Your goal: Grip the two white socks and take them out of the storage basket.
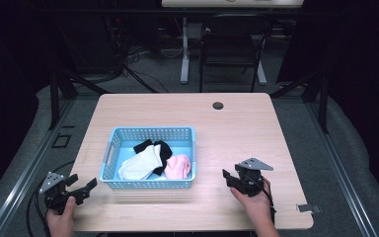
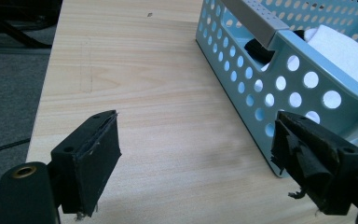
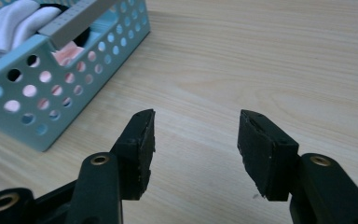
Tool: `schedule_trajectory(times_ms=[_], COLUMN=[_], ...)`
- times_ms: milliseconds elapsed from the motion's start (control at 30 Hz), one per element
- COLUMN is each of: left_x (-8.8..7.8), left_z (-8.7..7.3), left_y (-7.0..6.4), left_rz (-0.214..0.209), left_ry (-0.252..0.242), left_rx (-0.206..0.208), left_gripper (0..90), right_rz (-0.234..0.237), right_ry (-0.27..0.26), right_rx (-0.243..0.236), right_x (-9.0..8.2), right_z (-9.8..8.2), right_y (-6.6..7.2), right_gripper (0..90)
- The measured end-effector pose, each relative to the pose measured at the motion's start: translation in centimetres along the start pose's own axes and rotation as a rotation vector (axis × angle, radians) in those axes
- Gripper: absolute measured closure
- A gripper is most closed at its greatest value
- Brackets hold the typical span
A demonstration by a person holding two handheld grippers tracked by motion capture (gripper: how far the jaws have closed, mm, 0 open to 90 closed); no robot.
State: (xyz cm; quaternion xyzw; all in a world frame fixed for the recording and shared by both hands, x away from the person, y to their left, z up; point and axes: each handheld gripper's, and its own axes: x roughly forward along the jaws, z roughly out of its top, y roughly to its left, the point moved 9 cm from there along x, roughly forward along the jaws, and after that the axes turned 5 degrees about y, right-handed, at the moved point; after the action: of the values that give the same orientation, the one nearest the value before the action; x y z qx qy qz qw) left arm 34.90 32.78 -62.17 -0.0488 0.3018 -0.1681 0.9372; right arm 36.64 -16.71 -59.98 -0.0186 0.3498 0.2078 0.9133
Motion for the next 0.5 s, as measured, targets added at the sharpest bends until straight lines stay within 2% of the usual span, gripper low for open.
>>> schedule_trajectory(times_ms=[100, 267, 333, 500], left_x=[-0.1, -0.1, -0.1, -0.1], left_z=[0.0, 0.0, 0.0, 0.0], left_y=[0.0, 0.1, 0.1, 0.1], left_rz=[0.002, 0.000, 0.000, 0.000], left_ry=[0.001, -0.001, -0.002, -0.005], left_rx=[-0.002, -0.004, -0.005, -0.005], left_gripper=[15.2, 15.3, 15.3, 15.3], right_rz=[0.032, 0.032, 0.023, 0.062], right_ry=[0.017, 0.023, 0.046, 0.090], right_rx=[0.017, -0.014, -0.023, -0.012], right_x=[-0.2, -0.6, -0.6, -0.6], right_z=[0.7, 2.5, 3.3, 5.1], right_y=[0.9, 2.2, 2.5, 3.7], right_gripper=[46.5, 46.5, 47.2, 48.3])
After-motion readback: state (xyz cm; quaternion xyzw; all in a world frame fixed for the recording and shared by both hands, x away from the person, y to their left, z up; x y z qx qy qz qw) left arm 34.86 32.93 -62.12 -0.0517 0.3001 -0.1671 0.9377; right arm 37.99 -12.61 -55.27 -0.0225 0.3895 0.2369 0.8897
